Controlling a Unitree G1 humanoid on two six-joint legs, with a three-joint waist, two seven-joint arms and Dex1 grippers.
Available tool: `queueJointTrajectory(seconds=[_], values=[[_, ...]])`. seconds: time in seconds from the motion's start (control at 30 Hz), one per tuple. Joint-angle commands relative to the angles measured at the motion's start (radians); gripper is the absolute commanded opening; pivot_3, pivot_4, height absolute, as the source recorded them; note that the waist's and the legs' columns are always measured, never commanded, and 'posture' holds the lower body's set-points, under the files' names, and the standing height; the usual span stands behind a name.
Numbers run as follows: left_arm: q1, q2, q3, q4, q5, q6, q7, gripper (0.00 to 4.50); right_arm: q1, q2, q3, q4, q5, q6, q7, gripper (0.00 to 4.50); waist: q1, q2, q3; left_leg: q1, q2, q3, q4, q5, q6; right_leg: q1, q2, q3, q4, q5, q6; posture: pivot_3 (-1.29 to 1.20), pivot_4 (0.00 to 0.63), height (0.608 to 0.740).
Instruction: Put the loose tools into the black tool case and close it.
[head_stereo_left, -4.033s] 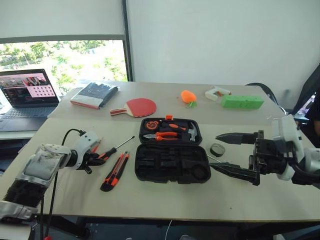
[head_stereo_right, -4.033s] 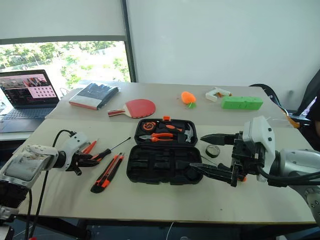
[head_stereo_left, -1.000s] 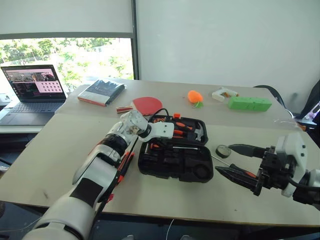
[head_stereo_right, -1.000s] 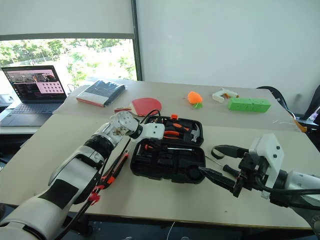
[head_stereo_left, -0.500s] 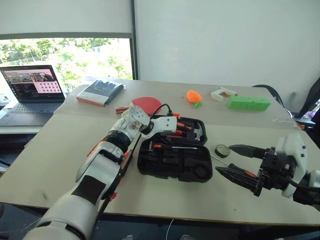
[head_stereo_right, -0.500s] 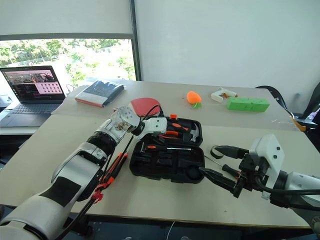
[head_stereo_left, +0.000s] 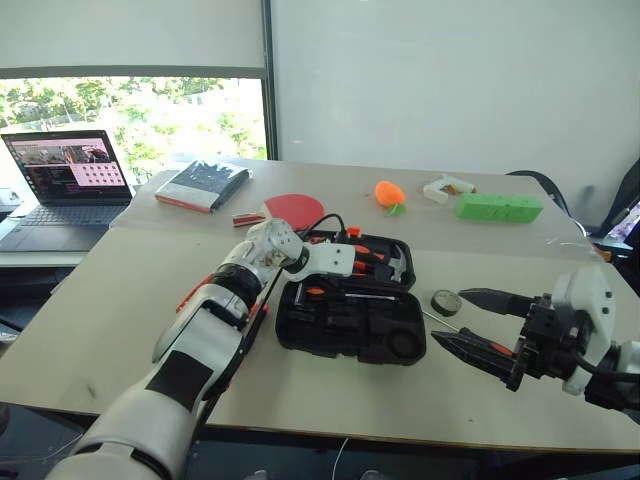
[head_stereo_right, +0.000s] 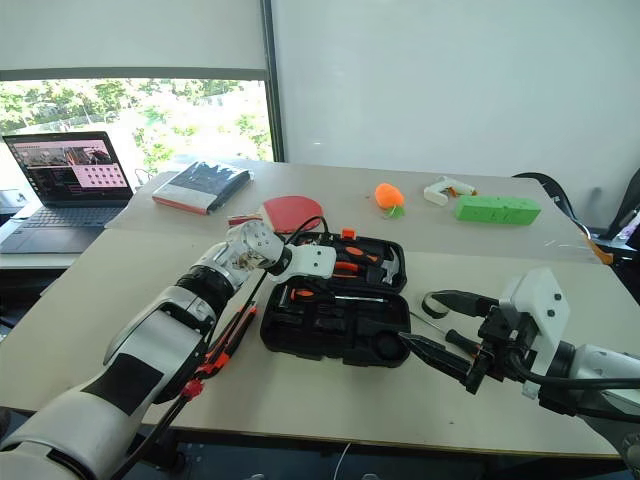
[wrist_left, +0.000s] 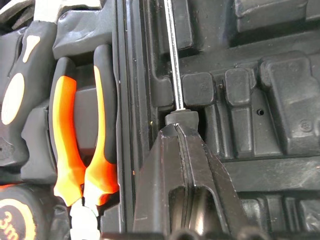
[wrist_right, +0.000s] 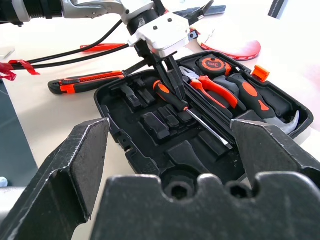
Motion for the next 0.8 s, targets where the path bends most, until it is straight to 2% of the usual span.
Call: queueJointTrajectory(seconds=[0.03,0.23,0.43,0.53,0.57,0.6,0.7,0.8], values=[[0.017,-0.012,-0.056,0.043,0.066,-0.032,0.031,0.01,-0.007,0.009,-0.027,-0.021,0.003,-0.026,-0.009,4.50,0.000,0.000,0.000,0.000,0.000,0.000,0.000,0.000,0.000,0.001,0.000,0.000,0.000,0.000,0.000,0.00,0.150,0.736],[0.020,-0.015,-0.063,0.063,0.077,-0.066,0.043,0.01,0.009,0.022,-0.014,-0.013,-0.037,-0.029,-0.021,4.50,-0.001,0.001,-0.001,0.009,0.000,-0.001,0.000,0.000,0.001,0.010,0.000,0.000,-0.001,0.000,0.001,0.00,0.150,0.736],[-0.018,0.022,0.114,0.019,-0.117,0.065,-0.115,0.01,0.074,0.045,-0.020,0.031,-0.163,-0.035,-0.061,4.50,-0.003,0.001,-0.001,0.008,-0.001,-0.001,0.000,-0.001,0.001,0.009,0.000,0.000,-0.001,-0.001,0.001,0.00,0.150,0.736],[-0.018,0.093,0.230,-0.122,-0.312,0.255,-0.353,0.66,0.179,0.075,-0.068,0.084,-0.239,-0.048,-0.045,4.50,-0.005,0.001,-0.001,0.007,-0.001,-0.001,-0.001,-0.001,0.002,0.007,0.000,0.001,-0.001,-0.001,0.001,0.00,0.150,0.736],[-0.007,0.117,0.241,-0.181,-0.372,0.317,-0.396,1.07,0.213,0.082,-0.093,0.098,-0.254,-0.055,-0.030,4.50,-0.005,0.002,-0.001,0.004,0.000,-0.001,-0.001,-0.001,0.002,0.005,0.000,0.000,-0.001,-0.002,0.000,0.00,0.150,0.736],[0.004,0.133,0.241,-0.229,-0.410,0.362,-0.414,1.49,0.234,0.087,-0.110,0.106,-0.263,-0.062,-0.019,4.50,-0.005,0.003,-0.001,0.001,0.000,-0.001,-0.001,-0.001,0.002,0.002,0.001,0.000,0.000,-0.003,0.000,0.00,0.150,0.736],[0.072,0.279,0.181,-0.501,-0.669,0.575,-0.420,2.45,0.353,0.094,-0.245,0.167,-0.296,-0.088,0.070,4.50,-0.006,0.010,-0.002,-0.002,-0.001,-0.002,0.000,-0.001,0.002,-0.001,0.000,0.001,0.001,-0.004,0.002,0.00,0.150,0.736],[0.121,0.415,0.148,-0.689,-0.836,0.698,-0.420,3.42,0.451,0.083,-0.354,0.238,-0.334,-0.117,0.168,4.50,-0.006,0.011,-0.002,-0.001,-0.001,-0.004,0.000,-0.002,0.003,0.000,0.000,0.002,0.002,-0.005,0.003,0.00,0.150,0.736]])
